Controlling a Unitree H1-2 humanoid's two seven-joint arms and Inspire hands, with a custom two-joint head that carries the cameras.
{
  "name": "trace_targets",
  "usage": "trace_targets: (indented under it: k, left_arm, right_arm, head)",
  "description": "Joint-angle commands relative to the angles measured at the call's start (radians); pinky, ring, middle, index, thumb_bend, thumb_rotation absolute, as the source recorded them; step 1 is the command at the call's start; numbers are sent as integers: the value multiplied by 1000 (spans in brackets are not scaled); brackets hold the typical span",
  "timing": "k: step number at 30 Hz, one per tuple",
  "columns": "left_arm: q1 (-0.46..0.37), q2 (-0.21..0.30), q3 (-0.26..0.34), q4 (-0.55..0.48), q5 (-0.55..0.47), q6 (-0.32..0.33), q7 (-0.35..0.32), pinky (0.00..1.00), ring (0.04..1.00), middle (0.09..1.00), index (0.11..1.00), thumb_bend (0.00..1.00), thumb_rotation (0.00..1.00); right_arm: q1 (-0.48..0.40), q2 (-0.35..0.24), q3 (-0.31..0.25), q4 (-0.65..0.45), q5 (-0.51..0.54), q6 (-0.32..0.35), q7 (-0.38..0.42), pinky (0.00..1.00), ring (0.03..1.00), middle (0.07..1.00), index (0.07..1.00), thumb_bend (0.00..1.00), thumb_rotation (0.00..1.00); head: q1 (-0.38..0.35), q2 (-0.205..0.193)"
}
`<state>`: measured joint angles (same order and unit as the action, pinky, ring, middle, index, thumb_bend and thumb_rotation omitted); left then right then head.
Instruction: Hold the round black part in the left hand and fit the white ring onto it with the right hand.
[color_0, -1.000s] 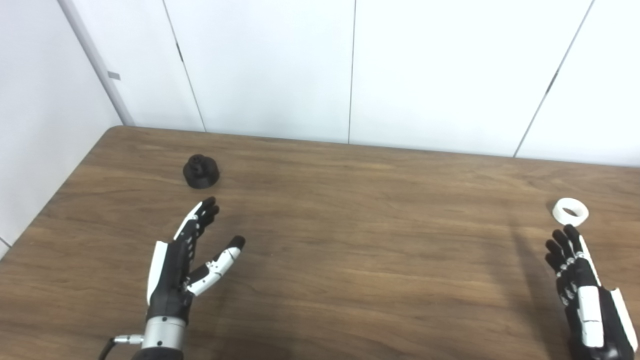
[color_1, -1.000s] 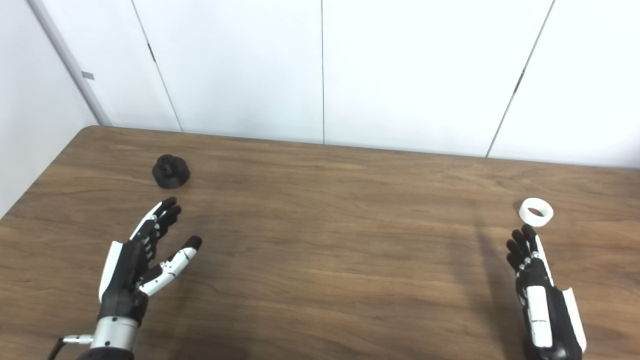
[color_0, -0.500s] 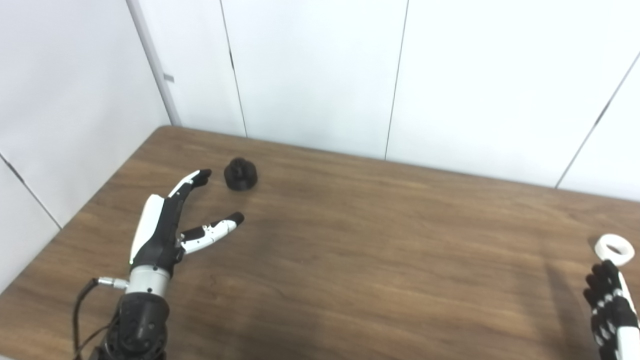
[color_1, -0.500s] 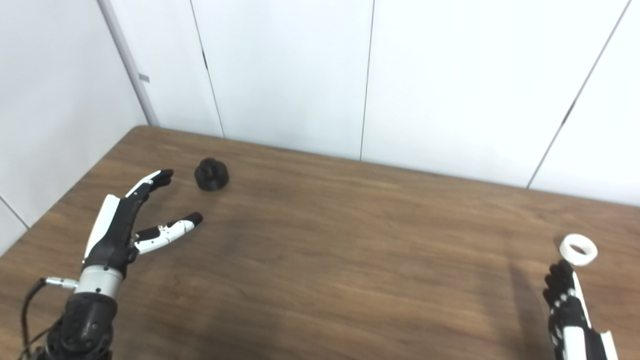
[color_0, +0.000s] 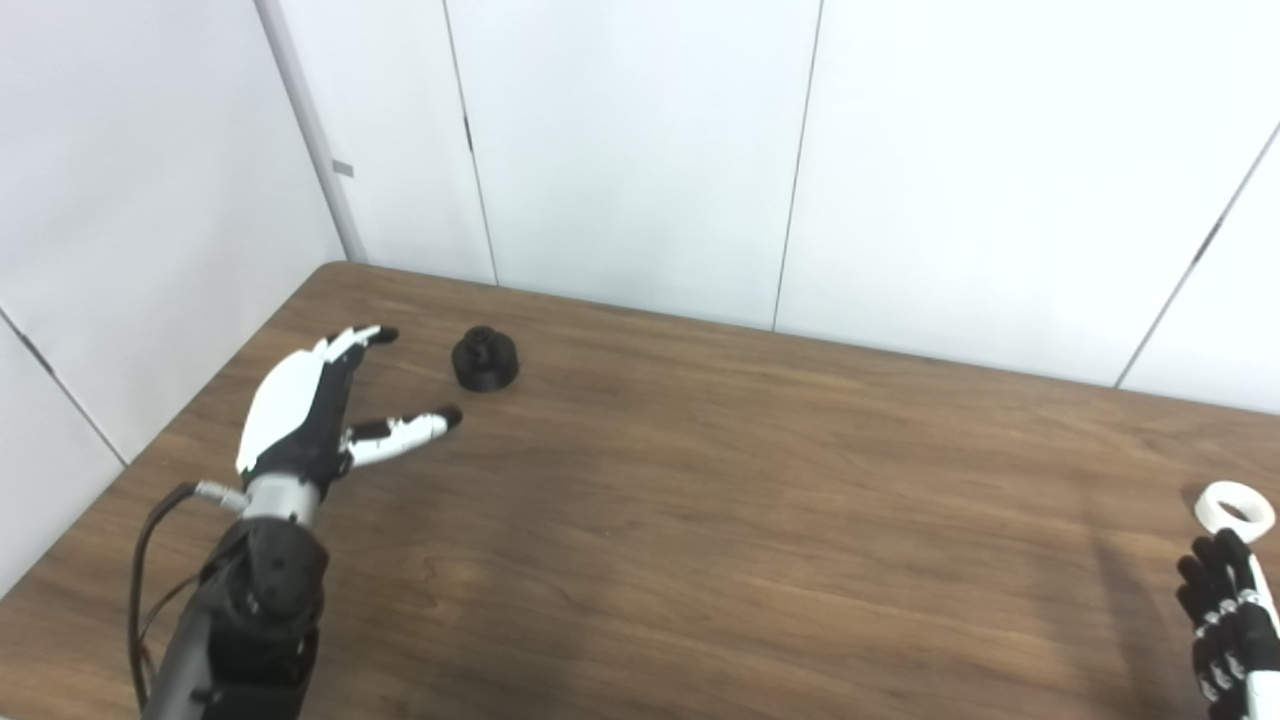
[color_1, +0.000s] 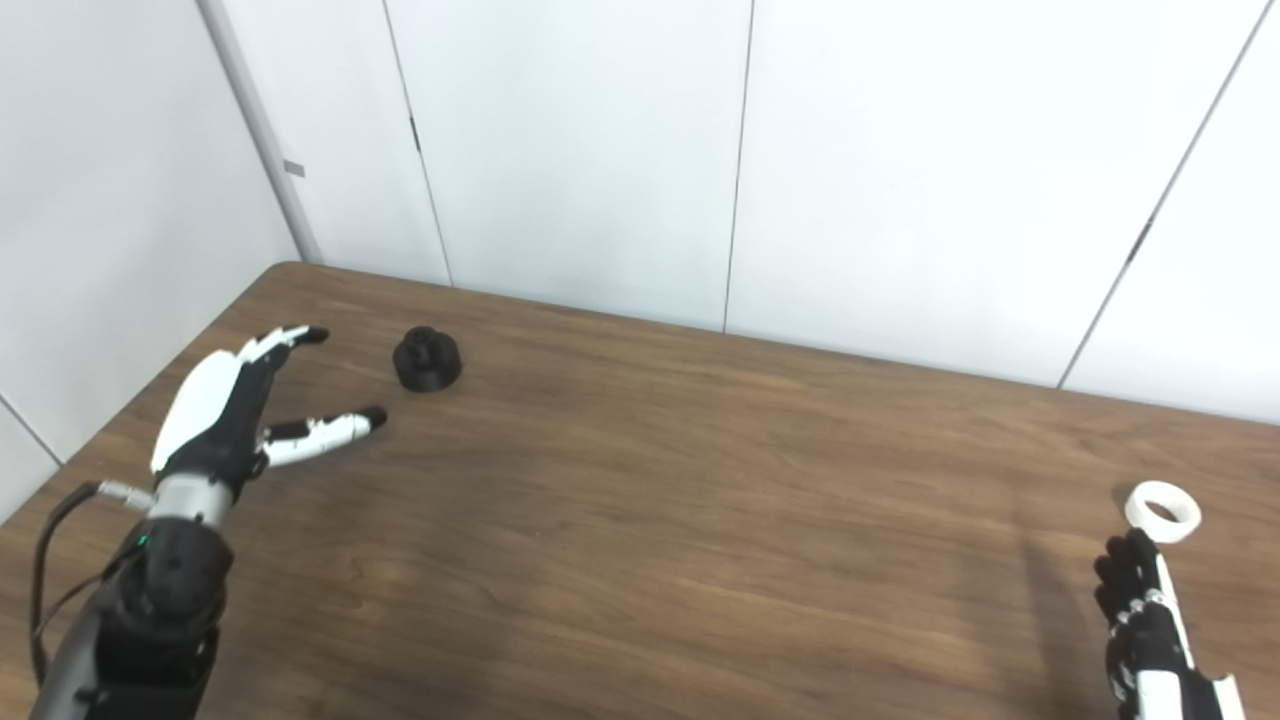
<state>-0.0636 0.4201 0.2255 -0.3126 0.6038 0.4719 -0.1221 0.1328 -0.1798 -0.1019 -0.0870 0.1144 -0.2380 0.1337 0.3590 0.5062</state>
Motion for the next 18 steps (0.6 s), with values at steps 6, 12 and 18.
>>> trace_targets:
  k: [6,12,18]
  left_arm:
    - [-119,55,-39,119,72,-9,41,1000,998,946,854,878,403]
    - [-186,72,-83,251,78,-35,87,1000,1000,946,851,891,411]
    - [-262,82,-113,393,40,-63,112,1000,1000,949,841,912,399]
  right_arm:
    - [60,25,10,88,1,-15,-4,1000,966,978,1000,478,1000]
    - [66,28,12,79,8,-11,-1,1000,965,976,994,473,1000]
    - [71,31,14,69,-5,2,-8,1000,969,982,999,488,1000]
  head:
    - [-3,3]
    - [-8,4]
    - [-20,6]
